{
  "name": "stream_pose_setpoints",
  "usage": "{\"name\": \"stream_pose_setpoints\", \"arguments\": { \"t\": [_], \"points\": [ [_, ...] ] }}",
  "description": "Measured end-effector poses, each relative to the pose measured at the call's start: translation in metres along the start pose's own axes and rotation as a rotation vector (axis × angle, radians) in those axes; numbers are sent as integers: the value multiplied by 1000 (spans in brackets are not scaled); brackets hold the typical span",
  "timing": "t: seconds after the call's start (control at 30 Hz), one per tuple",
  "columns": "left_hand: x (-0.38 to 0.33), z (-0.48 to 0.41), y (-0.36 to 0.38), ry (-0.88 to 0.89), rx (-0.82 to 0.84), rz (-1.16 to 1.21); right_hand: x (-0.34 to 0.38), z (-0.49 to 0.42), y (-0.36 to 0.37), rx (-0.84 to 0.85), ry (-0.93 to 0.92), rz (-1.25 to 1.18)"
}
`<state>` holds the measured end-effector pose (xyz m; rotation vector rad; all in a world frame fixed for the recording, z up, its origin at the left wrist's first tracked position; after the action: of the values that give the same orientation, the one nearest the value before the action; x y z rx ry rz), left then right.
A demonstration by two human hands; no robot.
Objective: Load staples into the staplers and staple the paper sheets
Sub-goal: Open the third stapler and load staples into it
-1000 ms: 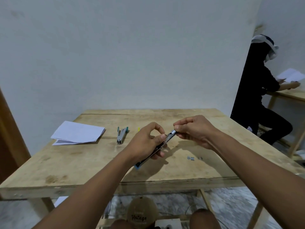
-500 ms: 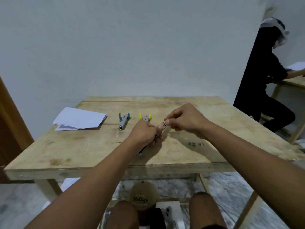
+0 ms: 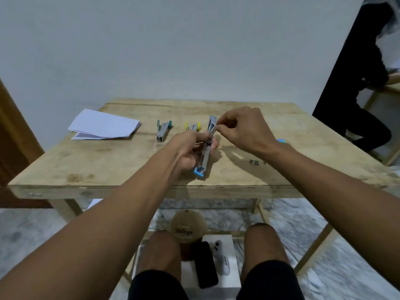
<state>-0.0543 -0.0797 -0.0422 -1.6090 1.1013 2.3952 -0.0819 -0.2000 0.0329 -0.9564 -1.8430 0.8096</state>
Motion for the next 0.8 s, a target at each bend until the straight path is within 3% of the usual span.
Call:
{"name": "stream_pose_setpoints", "arguments": {
  "t": [0.37, 0.8],
  "points": [
    [-1, 3, 8, 41, -30, 84, -1, -3, -4, -127, 8, -11],
    [4, 0, 8, 47, -25, 61, 4, -6, -3, -52, -25, 91]
  ]
}}
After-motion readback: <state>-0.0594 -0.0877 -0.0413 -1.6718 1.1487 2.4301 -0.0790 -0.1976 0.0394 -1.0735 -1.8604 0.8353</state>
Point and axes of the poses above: each hand's wrist, its own z-axis away from the middle knuckle, its own y-axis out of the palm, x = y × z, the point moved 6 cm from there along -z, towards the middle knuckle, and after that the axes turned 12 degrees about x, right-handed, at the moved point
